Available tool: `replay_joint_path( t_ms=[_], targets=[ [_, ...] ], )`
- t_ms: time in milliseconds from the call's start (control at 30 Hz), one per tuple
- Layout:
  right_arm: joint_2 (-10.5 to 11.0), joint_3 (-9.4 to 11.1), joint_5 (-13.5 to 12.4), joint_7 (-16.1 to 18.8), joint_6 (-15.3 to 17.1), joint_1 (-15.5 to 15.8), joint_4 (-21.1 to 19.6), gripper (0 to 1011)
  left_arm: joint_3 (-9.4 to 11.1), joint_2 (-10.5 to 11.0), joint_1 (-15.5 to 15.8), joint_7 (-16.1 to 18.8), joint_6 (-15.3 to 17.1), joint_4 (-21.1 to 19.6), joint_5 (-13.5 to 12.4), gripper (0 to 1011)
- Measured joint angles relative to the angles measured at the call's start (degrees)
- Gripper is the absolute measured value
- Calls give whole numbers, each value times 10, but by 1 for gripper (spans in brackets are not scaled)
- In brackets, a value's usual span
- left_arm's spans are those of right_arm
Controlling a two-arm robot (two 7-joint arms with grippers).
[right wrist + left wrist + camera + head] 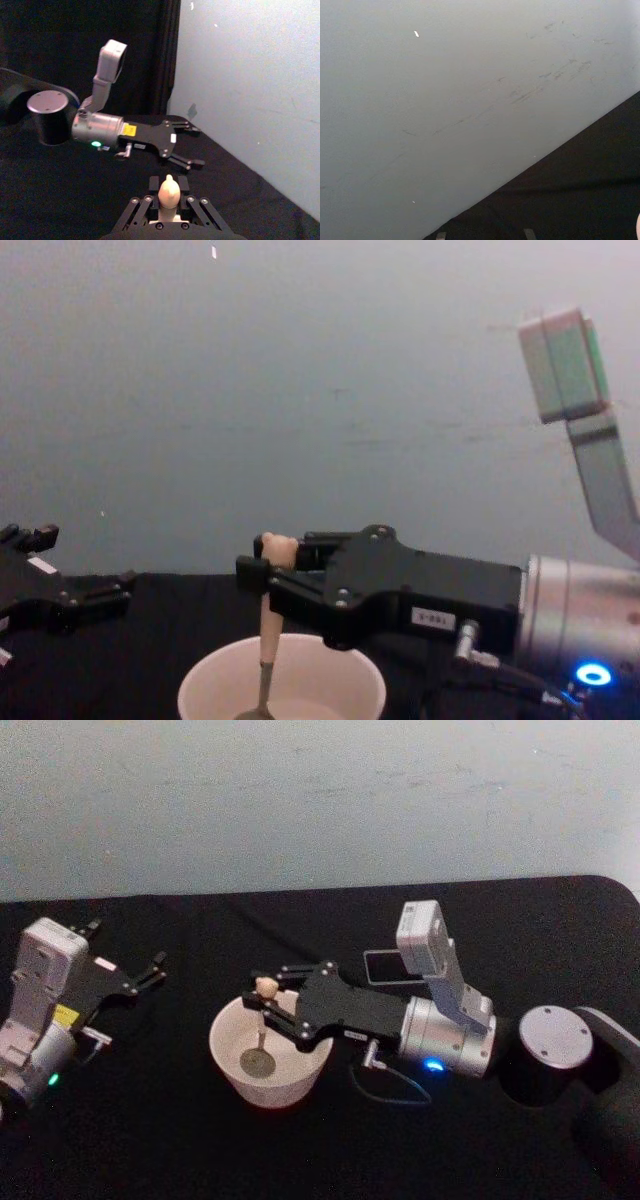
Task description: Pick up the stirring spoon with one hand, stir inside the cup, then place it back in its original position.
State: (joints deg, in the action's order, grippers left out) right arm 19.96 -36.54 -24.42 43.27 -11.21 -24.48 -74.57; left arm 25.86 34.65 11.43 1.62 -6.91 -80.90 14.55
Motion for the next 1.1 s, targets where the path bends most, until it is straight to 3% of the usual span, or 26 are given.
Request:
replay_joint_path(
  t_ms=[200,433,1100],
  targets=[
    [-23,-2,12,-9,-13,-27,42,214,0,0,0,0,0,0,0,1001],
    [-33,3,21,-19,-18,-40,67,214,0,0,0,0,0,0,0,1002],
    [-15,28,29,-33,-13,-26,53,214,0,0,0,0,0,0,0,1001]
  ],
)
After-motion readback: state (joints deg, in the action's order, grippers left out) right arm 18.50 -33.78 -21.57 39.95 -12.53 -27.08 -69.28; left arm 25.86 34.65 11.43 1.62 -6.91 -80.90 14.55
